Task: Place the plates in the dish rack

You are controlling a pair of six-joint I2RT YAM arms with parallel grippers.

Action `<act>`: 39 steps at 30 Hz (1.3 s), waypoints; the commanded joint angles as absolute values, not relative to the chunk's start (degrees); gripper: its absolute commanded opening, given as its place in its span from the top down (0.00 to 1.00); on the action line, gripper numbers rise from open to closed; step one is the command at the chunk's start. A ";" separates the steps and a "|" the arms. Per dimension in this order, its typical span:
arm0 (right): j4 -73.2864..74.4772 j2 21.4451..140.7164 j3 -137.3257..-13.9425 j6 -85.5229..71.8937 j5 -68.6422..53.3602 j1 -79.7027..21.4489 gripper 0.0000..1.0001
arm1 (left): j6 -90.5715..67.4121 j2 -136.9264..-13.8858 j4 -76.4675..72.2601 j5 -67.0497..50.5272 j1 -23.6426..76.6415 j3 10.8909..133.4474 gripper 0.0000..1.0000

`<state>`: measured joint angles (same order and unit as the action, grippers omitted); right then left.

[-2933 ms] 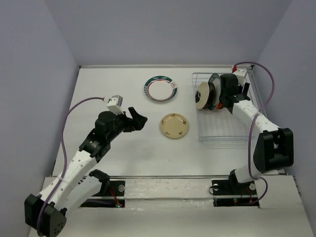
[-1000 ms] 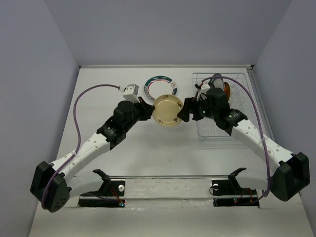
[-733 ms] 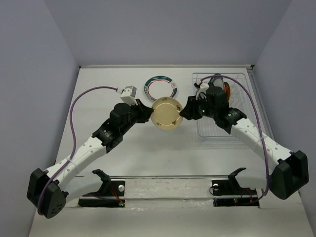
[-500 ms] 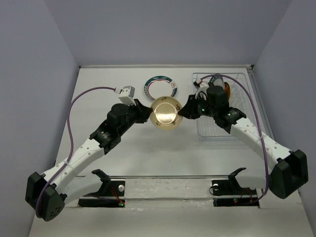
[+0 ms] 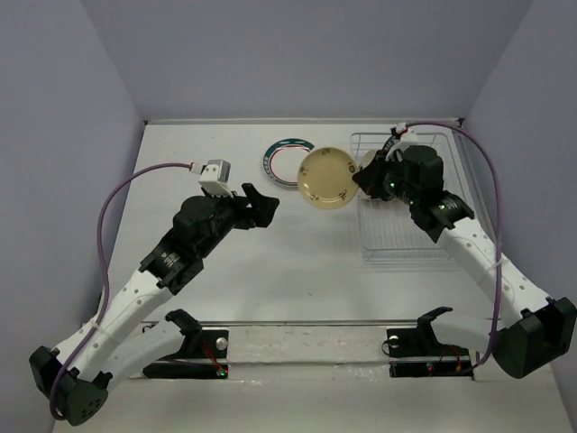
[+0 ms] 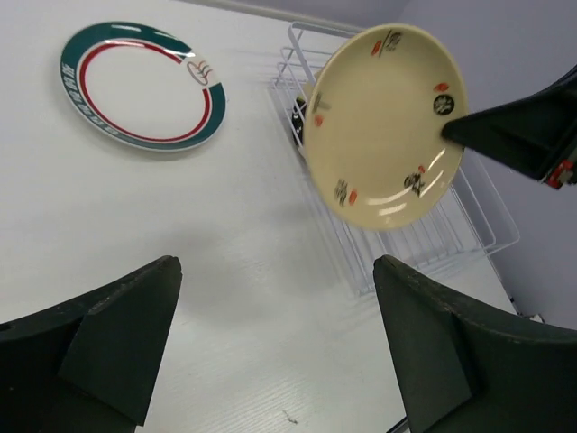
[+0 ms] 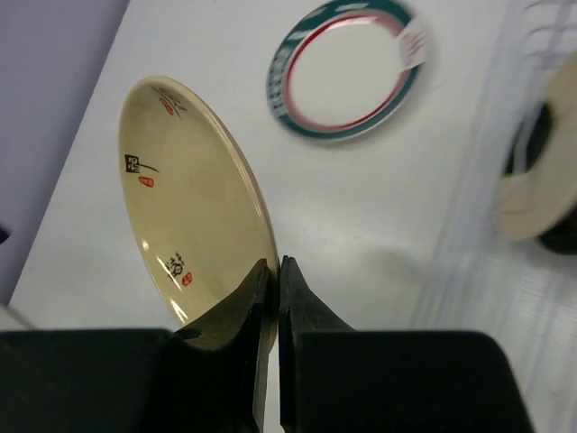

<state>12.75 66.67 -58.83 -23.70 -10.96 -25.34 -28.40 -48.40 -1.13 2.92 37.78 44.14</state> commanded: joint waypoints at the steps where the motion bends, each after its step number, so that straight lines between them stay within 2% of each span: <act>1: 16.42 64.77 -68.01 -20.93 13.41 -18.29 0.93 | -23.56 -43.34 5.53 5.54 37.88 49.39 0.01; 6: 18.63 65.74 -73.56 -18.20 36.05 -10.73 0.93 | -19.43 -37.46 10.89 7.37 37.88 48.17 0.01; 9: 16.54 68.63 -76.19 -13.11 46.01 -8.62 0.93 | -18.99 -35.25 10.73 9.49 37.88 44.57 0.01; 11: 14.86 71.62 -77.25 -8.89 48.33 -6.16 0.93 | -18.81 -35.33 10.98 8.79 37.88 43.68 0.01; 24: 4.92 83.93 -72.16 6.06 49.75 -5.01 0.93 | -18.02 -34.80 11.78 8.09 37.88 43.68 0.01; 39: 7.38 87.01 -66.62 1.94 42.98 -5.54 0.93 | -18.19 -35.77 11.78 8.00 37.53 43.86 0.01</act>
<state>9.87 85.84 -67.59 3.70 43.83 -4.99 -19.29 -35.48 13.15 8.05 37.78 43.83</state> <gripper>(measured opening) 0.097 0.990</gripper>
